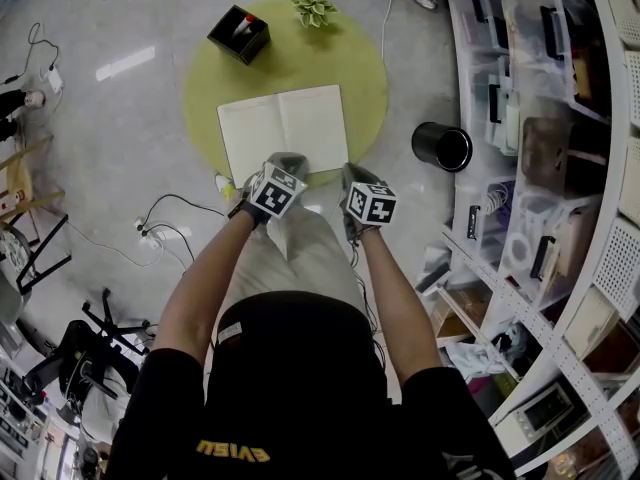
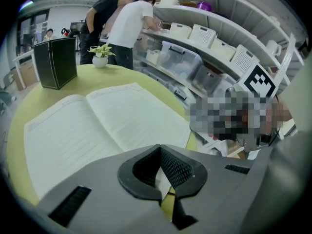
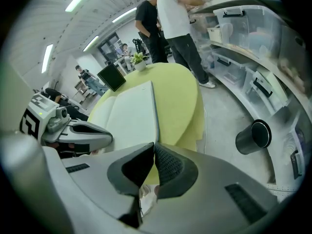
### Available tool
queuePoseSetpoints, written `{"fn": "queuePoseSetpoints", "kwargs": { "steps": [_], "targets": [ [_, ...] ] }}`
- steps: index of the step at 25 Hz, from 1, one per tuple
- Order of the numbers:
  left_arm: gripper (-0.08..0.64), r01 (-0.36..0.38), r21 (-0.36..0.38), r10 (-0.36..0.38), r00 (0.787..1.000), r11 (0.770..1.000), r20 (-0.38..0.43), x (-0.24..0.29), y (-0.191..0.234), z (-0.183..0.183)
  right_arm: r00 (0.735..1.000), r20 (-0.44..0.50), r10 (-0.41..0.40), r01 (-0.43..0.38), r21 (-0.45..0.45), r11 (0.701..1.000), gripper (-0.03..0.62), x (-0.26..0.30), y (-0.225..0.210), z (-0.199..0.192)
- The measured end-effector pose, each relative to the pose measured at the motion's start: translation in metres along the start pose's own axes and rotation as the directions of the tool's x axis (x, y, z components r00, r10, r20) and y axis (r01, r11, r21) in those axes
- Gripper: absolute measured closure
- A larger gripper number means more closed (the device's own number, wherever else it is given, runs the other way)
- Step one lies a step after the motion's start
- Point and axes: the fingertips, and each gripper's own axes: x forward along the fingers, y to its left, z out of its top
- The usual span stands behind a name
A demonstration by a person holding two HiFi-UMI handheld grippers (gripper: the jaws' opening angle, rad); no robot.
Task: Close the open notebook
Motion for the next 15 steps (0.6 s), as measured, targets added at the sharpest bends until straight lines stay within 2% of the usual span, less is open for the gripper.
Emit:
{"fn": "queuePoseSetpoints", "kwargs": {
  "steps": [5,8,11,14,15],
  "targets": [
    [0.543,0.017,-0.009,-0.017,1.000,1.000,0.008,-0.002,0.001,0.000,1.000,-0.002,-0.004,0.004,0.006,1.000,0.581,0.002,-0.001,0.001],
    [0.543,-0.019,-0.052,0.020,0.999,0.998,0.027,-0.015,0.008,-0.006,1.000,-0.009,-0.008,0.008,-0.011,1.000,0.581,0.002,0.000,0.001],
    [0.543,-0.086,-0.149,0.096,0.994,0.985,0.061,-0.038,0.022,-0.019,1.000,-0.009,-0.010,0.010,-0.007,1.000,0.581,0.001,0.000,0.001],
    [0.543,-0.105,-0.317,0.148,0.982,0.942,0.115,-0.058,0.033,-0.038,1.000,0.009,-0.007,0.007,0.023,1.000,0.581,0.000,-0.002,0.002],
    [0.543,-0.098,-0.344,0.150,0.981,0.934,0.127,-0.060,0.032,-0.045,1.000,0.020,-0.007,0.006,0.047,0.999,0.581,0.000,-0.003,0.002]
  ]
}}
